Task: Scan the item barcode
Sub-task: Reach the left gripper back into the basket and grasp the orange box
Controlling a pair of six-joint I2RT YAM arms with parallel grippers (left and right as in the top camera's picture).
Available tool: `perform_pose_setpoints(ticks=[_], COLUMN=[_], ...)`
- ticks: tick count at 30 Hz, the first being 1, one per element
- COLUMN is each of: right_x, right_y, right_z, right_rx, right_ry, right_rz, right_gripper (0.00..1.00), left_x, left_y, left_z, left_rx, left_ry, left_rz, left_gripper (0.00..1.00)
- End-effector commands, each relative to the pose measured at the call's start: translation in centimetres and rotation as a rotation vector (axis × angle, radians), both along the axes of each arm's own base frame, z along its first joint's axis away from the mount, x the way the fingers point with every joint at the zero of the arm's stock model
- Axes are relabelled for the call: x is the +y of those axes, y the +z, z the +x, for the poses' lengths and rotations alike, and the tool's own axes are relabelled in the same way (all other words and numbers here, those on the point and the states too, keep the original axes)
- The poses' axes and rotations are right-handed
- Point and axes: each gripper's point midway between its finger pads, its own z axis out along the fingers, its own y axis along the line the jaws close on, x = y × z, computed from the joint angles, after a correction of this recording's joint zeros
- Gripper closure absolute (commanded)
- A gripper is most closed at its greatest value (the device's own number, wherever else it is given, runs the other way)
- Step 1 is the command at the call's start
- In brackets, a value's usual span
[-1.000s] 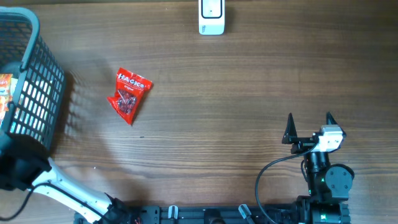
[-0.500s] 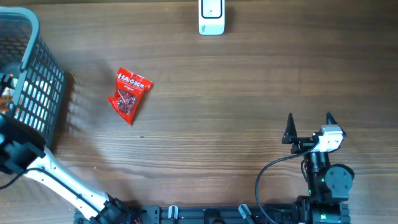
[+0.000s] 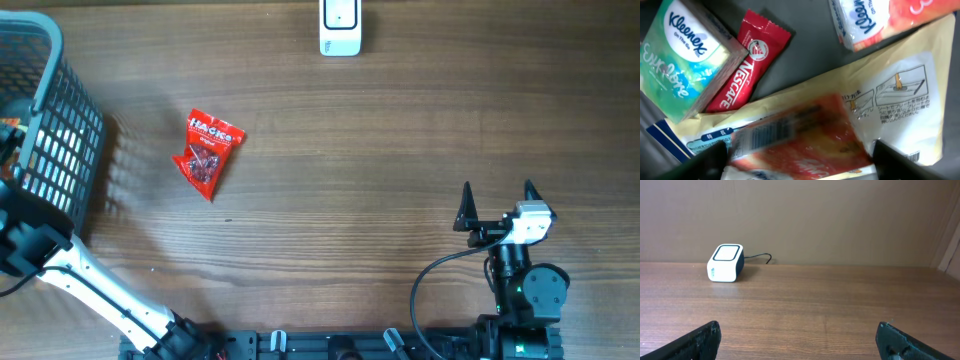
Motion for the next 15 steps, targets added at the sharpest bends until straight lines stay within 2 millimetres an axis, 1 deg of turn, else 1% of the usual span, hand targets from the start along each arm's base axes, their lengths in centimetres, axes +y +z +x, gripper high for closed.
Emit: perform_pose_setpoints(ticks=[1,2,7,8,9,11,13,14,15], right_x=[-0.4,-0.4,-0.4,-0.4,-0.4,-0.4,-0.4,-0.4,-0.4], right_y=[0.1,0.1,0.1,0.1,0.1,0.1,0.1,0.1,0.1], right_z=[0.0,0.0,0.0,0.0,0.0,0.0,0.0,0.0,0.0], right_rx=[-0.008,-0.008,-0.008,-0.008,-0.008,-0.008,-0.008,-0.008,-0.008], right_ry=[-0.022,-0.022,-0.022,-0.022,-0.022,-0.022,-0.022,-0.022,-0.022], right_rz=[-0.005,-0.005,-0.004,-0.005,-0.005,-0.005,-0.004,-0.005,-0.005], right_gripper=[0.00,0.01,0.00,0.00,0.00,0.00,0.00,0.00,0.00], left_x=[-0.3,-0.4,-0.8,-1.0,-1.1,-1.3,-1.5,-1.6,-1.7], left_y=[-1.8,-1.8,-1.7,-1.7,-1.7,-1.7,-1.7,-1.6,-1.6], left_z=[-0.6,-0.7,-1.2,-1.3,-1.4,-1.6,-1.8,-1.9,-2.0], left_rx=[0.043,0.047,0.065,0.070,0.075,0.083,0.090,0.096,0.100], left_ry=[-0.017,-0.017,-0.017,-0.017,-0.017,-0.017,-0.017,-0.018,-0.018], left_rz=[-0.037,-0.041,-0.060,-0.065,-0.070,-0.078,-0.086,-0.091,-0.095], left_gripper=[0.42,0.47,0.77,0.82,0.89,0.94,0.94,0.89,0.79])
